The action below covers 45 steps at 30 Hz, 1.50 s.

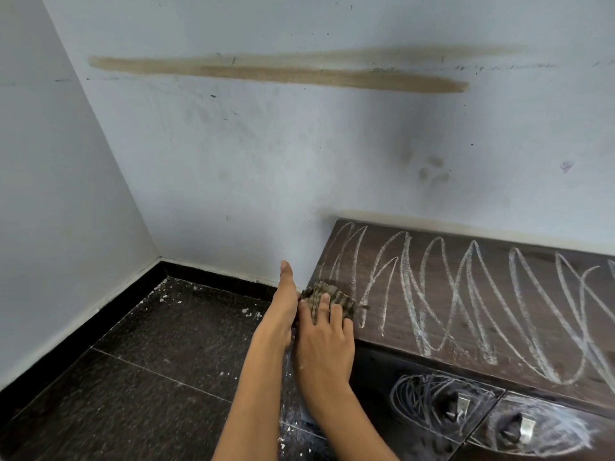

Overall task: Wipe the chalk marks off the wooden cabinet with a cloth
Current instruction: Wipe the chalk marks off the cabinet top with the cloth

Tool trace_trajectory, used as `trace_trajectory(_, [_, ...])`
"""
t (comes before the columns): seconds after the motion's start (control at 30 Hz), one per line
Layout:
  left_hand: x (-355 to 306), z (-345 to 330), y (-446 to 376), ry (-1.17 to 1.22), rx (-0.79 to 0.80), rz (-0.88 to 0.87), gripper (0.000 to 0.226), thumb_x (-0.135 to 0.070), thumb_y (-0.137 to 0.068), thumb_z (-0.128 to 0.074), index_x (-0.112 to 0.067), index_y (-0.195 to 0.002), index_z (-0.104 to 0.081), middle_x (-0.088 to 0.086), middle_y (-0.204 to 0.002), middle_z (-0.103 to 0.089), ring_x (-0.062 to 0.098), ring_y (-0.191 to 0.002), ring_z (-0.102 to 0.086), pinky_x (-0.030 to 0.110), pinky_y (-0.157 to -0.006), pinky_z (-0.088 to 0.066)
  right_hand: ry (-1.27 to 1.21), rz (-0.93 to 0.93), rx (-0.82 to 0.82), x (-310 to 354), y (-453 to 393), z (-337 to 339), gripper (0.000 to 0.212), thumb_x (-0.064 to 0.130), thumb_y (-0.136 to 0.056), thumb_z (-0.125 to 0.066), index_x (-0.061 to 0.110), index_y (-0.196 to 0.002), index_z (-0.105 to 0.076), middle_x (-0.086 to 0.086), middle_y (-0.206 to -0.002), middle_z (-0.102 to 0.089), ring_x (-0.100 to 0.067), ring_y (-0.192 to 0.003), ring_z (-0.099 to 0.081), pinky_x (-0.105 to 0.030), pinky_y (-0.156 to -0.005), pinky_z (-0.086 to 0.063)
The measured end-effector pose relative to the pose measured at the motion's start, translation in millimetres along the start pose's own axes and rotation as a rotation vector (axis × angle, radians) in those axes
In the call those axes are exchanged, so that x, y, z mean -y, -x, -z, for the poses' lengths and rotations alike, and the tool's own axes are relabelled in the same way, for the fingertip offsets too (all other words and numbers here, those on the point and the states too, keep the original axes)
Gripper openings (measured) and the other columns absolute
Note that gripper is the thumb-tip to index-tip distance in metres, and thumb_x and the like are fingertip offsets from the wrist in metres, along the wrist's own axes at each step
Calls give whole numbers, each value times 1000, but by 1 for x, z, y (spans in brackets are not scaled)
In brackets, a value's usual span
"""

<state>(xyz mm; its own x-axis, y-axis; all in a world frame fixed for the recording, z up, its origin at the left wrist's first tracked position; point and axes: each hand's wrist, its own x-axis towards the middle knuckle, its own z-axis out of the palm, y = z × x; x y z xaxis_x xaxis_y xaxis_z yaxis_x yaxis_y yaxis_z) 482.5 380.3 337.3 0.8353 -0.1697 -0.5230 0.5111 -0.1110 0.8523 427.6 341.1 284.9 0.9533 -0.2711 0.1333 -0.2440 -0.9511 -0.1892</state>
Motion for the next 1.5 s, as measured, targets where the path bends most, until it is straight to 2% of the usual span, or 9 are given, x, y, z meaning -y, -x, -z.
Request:
trace_trajectory(0.27, [-1, 3, 4, 52, -16, -19, 85, -68, -91, -14, -4, -144, -33, 17, -145, -39, 29, -132, -39, 39, -104, -32, 22, 38, -76, -14, -34, 14, 47, 22, -99, -35, 24, -146, -25, -10, -155, -21, -29, -138, -19, -45, -103, -25])
trace_trajectory(0.43, [-2, 6, 6, 37, -11, -37, 79, -66, -92, -16, -6, -128, -51, 15, -126, -55, 24, -114, -53, 31, -91, -40, 58, 13, -31, 8, -9, 8, 61, 26, -89, -59, 13, -143, -34, -22, -147, -34, -30, -133, -31, -43, -95, -36])
trace_trajectory(0.57, [-3, 4, 3, 32, -31, -72, 82, -66, -92, -17, -4, -144, -31, 15, -144, -39, 24, -124, -46, 32, -102, -32, 5, 19, -22, 10, 3, 0, 67, 29, -36, -93, 13, -98, -73, -20, -102, -69, -29, -94, -62, -38, -64, -50])
trace_trajectory(0.67, [-4, 0, 5, 38, -33, -72, 81, -65, -92, -17, 0, -137, -41, 18, -132, -50, 19, -96, -57, 29, -85, -42, 37, 114, -71, -3, -15, 8, 47, 26, -87, -61, 19, -132, -47, -15, -142, -43, -30, -128, -35, -41, -94, -37])
trace_trajectory(0.8, [-2, -3, 8, 36, -18, -84, 82, -66, -92, -15, -3, -139, -39, 17, -139, -45, 28, -127, -44, 39, -105, -35, 29, 51, -66, -13, -46, 14, 42, 20, -98, -39, 23, -140, -36, -10, -148, -35, -29, -134, -24, -41, -100, -31])
trace_trajectory(0.93, [-1, 0, 7, 40, 17, -76, 82, -65, -92, -16, -1, -127, -52, 10, -102, -63, 19, -93, -59, 31, -83, -44, -41, -26, -125, 4, -21, 3, 45, 27, -70, -77, 15, -111, -62, -18, -121, -62, -30, -114, -54, -41, -79, -46])
trace_trajectory(1.07, [-3, 1, 2, -20, -37, -64, 85, -68, -90, -15, -3, -141, -35, 16, -139, -44, 26, -126, -44, 34, -101, -33, -46, 12, -109, 3, 3, -10, 48, 27, -38, -90, 19, -81, -71, -12, -97, -73, -28, -86, -65, -37, -66, -50])
trace_trajectory(1.23, [0, -2, 3, -17, 9, -95, 83, -66, -91, -13, -1, -124, -54, 14, -122, -59, 21, -99, -55, 31, -82, -39, -63, 35, -134, -9, -39, 0, 33, 29, -95, -47, 24, -127, -52, -5, -145, -43, -28, -133, -33, -44, -107, -28])
trace_trajectory(1.5, [2, 3, -1, -152, -9, -132, 90, -73, -86, -12, -7, -138, -43, 12, -141, -46, 26, -129, -43, 39, -109, -31, -124, 11, -110, -7, -10, -6, 56, 23, -98, -45, 20, -149, -21, -11, -157, -15, -27, -145, -12, -39, -117, -13])
